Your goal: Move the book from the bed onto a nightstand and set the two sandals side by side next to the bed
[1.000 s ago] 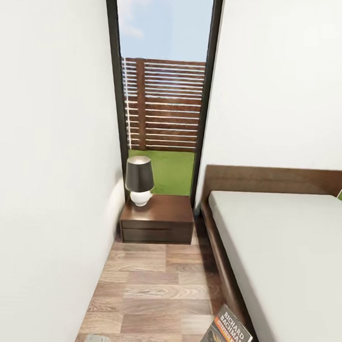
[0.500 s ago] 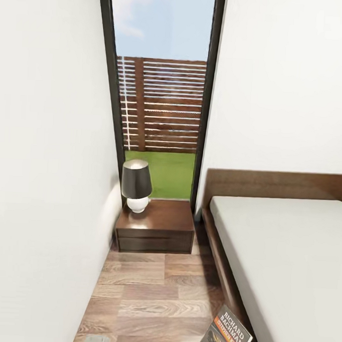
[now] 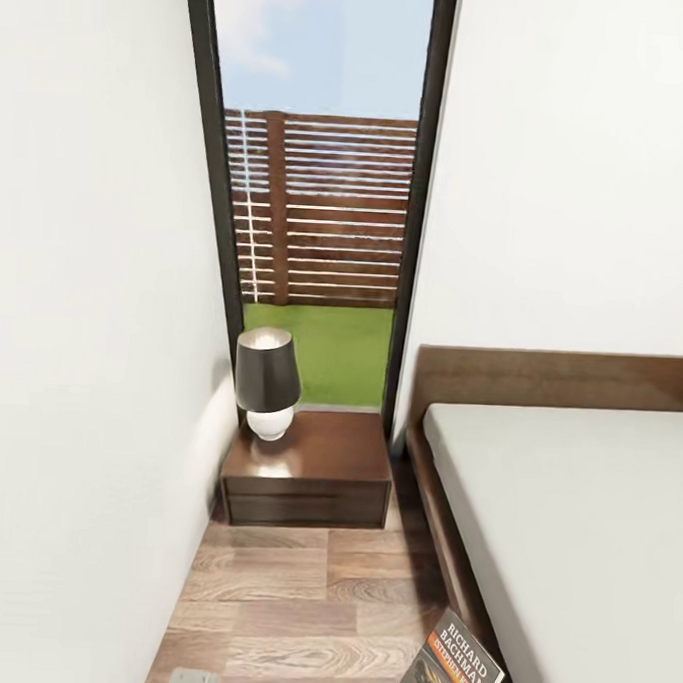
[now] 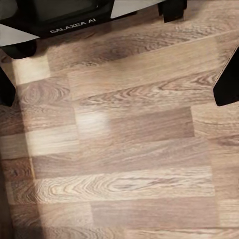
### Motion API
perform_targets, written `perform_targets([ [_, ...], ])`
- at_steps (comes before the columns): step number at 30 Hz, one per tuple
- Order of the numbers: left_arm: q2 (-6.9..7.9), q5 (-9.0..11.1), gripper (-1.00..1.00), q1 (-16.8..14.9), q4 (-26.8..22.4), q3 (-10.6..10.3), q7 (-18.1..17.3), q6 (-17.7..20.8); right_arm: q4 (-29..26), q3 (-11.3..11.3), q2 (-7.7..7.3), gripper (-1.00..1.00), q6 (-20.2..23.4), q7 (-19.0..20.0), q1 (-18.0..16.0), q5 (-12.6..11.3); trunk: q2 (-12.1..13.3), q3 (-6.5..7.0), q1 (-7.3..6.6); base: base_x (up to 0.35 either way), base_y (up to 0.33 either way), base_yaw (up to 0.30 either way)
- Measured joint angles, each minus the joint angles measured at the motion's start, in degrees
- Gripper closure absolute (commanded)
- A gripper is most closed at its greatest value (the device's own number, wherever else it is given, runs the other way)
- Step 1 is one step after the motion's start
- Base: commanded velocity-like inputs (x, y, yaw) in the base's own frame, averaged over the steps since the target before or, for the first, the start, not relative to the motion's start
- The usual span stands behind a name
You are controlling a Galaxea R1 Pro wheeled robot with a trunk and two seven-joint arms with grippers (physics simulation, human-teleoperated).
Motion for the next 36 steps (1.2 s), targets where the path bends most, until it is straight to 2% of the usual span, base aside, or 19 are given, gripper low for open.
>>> perform_targets([
  [15, 0.00, 0.00, -1.00, 0.00, -0.04, 0.00, 0.00, 0.00, 0.02, 0.01, 0.00, 1.00, 0.00, 0.00, 0.00, 0.00, 0.00, 0.00, 0.00, 0.320, 0.000, 0.000],
  [23, 0.00, 0.00, -1.00, 0.00, -0.04, 0.00, -0.01, 0.00, -0.04, -0.10, 0.00, 1.00, 0.01, 0.00, 0.00, -0.07, 0.00, 0.00, 0.02, 0.128, 0.000, 0.000],
  [36, 0.00, 0.00, -1.00, 0.00, -0.05, 0.00, -0.01, 0.00, -0.02, -0.08, 0.00, 1.00, 0.00, 0.00, 0.00, -0.04, 0.00, 0.00, 0.00, 0.304, 0.000, 0.000],
])
